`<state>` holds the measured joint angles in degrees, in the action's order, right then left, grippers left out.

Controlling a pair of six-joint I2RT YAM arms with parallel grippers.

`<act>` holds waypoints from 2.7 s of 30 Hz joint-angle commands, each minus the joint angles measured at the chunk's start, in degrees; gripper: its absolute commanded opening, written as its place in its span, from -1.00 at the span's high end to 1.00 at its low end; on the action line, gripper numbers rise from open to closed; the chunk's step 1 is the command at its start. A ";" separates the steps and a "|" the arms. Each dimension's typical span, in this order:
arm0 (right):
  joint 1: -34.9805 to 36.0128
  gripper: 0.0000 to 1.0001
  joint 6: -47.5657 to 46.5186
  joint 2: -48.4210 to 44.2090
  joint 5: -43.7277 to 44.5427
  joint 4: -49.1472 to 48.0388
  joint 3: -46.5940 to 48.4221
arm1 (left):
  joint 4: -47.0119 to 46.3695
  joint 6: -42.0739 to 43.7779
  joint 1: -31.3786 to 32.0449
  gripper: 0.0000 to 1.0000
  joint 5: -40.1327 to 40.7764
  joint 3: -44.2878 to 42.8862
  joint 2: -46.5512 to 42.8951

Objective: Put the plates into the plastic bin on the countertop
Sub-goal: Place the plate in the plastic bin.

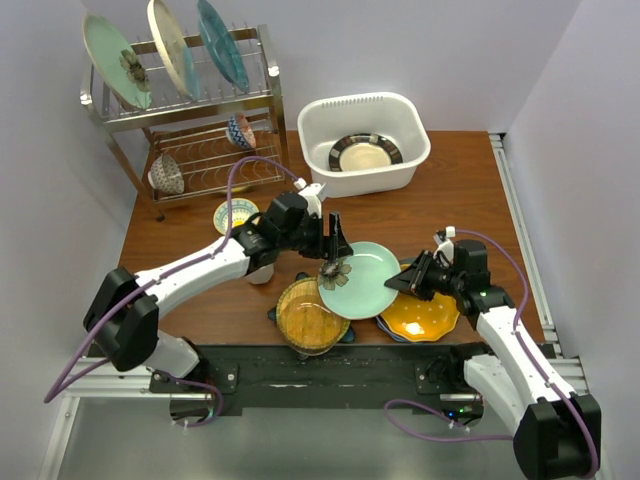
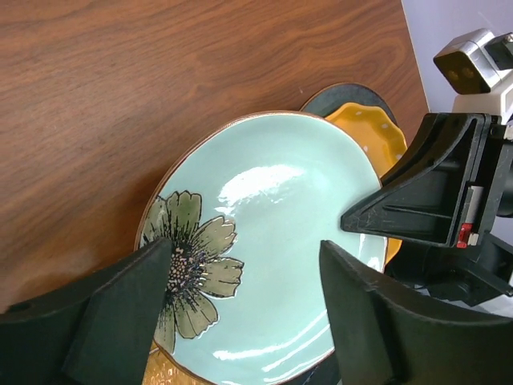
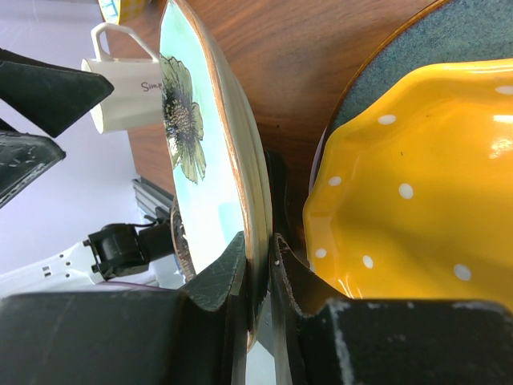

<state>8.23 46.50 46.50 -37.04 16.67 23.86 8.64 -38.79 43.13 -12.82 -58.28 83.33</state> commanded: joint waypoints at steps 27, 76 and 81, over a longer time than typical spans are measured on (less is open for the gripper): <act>0.03 1.00 1.93 6.84 -5.15 -12.01 3.21 | 4.98 5.83 -3.84 -1.00 11.15 1.50 -13.28; 0.12 1.00 5.18 28.20 -4.89 -25.28 22.10 | 3.66 5.04 -6.40 -1.00 8.17 3.09 -14.07; 0.12 1.00 5.44 32.33 -4.97 -26.25 27.72 | 3.48 4.60 -6.40 -1.00 7.37 2.65 -14.77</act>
<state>8.25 49.58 77.78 -37.26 -1.39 44.29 14.66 -33.50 37.12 -4.21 -55.37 70.35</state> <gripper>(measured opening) 0.145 0.996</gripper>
